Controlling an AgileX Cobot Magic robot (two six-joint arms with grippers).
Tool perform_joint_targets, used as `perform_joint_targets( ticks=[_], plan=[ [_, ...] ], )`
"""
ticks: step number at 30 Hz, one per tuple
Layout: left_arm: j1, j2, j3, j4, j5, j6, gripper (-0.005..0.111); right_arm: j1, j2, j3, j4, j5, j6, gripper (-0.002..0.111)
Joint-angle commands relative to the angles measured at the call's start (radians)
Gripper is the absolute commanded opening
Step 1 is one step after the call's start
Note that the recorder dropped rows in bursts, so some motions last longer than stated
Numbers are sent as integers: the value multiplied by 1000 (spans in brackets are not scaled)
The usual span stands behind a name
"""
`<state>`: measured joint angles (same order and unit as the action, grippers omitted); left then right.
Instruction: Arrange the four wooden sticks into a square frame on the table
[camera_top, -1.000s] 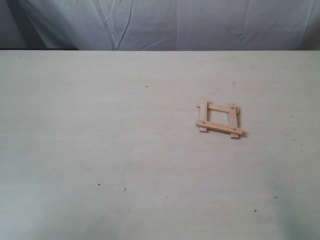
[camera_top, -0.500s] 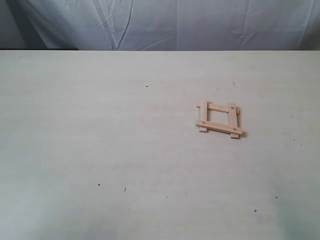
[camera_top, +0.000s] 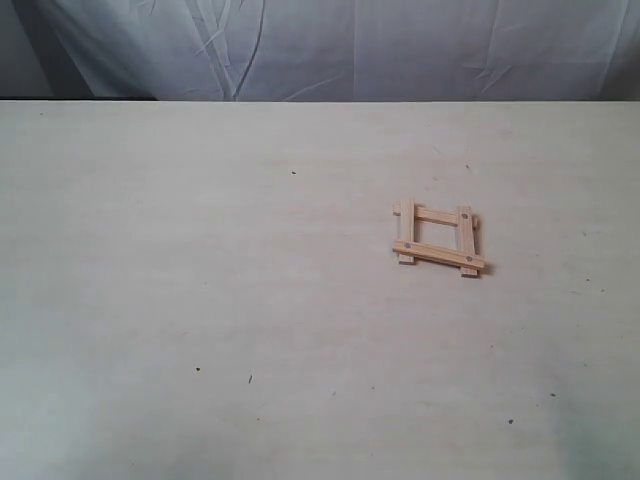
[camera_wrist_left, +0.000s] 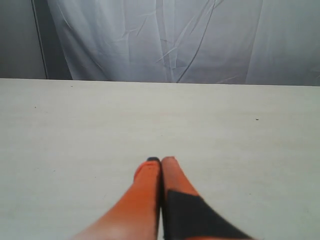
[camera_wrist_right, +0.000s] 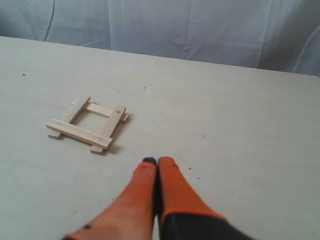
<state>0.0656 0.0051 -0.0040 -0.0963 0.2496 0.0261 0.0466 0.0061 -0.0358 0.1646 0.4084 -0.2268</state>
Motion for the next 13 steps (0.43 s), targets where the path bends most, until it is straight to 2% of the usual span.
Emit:
perform_joint_targets(
  ticks=[1,13],
  plan=[
    [1,-5,4,5,-15,-3,0,-7,-6,4,1,-8,-1,1],
    [1,-5,4,30,-15,-3,0,-7,-6,4,1,-8,-1,1]
  ],
)
